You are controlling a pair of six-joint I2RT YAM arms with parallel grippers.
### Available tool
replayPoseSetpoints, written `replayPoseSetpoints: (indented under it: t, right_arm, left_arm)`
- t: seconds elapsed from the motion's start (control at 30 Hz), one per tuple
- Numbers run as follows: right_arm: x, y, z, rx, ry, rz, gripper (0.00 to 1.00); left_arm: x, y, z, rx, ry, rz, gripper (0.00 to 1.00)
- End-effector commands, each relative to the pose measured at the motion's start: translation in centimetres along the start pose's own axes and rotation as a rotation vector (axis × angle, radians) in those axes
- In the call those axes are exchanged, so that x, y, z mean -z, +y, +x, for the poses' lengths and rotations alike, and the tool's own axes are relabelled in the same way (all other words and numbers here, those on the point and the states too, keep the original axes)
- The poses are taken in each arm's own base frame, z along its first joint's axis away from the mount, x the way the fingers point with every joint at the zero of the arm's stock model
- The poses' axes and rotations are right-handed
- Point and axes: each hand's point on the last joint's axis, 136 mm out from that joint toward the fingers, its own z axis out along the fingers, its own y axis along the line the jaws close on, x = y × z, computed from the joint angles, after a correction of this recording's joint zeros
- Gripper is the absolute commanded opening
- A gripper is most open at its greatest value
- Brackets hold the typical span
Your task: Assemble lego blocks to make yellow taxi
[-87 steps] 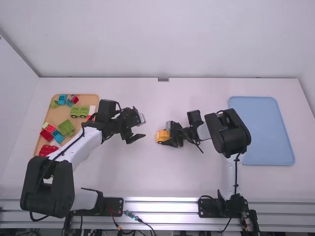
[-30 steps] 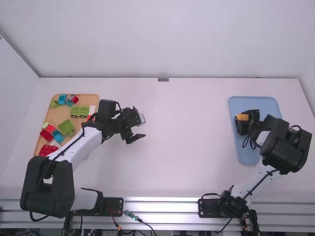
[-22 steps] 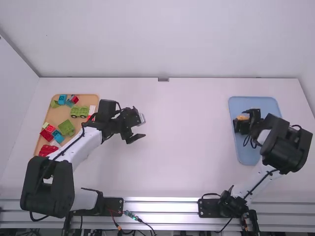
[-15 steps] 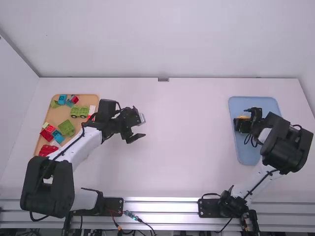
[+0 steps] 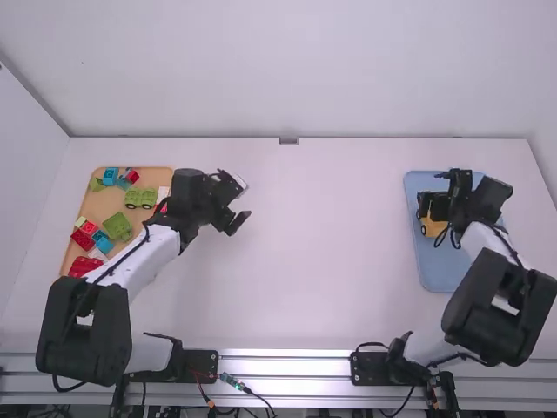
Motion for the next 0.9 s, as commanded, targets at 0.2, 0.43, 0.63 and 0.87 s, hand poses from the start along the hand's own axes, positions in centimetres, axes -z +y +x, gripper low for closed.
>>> replayPoseSetpoints:
  t: [0.2, 0.43, 0.63, 0.87]
  right_arm:
    - [3.6, 5.3, -6.5, 0.136, -0.156, -0.045, 0.99]
    - [7.0, 9.8, -10.7, 0.236, -0.288, -0.095, 0.99]
    - [8.7, 13.3, -13.3, 0.333, -0.396, -0.135, 0.99]
    - [8.9, 15.8, -9.6, 0.257, -0.300, -0.162, 0.90]
  left_arm:
    - [4.5, 5.4, -3.4, 0.258, -0.114, -0.304, 0.99]
    - [10.3, 9.0, -4.8, 0.355, -0.190, -0.567, 0.99]
    - [12.7, 9.9, -5.0, 0.363, -0.207, -0.655, 0.99]
    - [13.3, 9.2, -0.6, 0.482, -0.156, -0.617, 0.91]
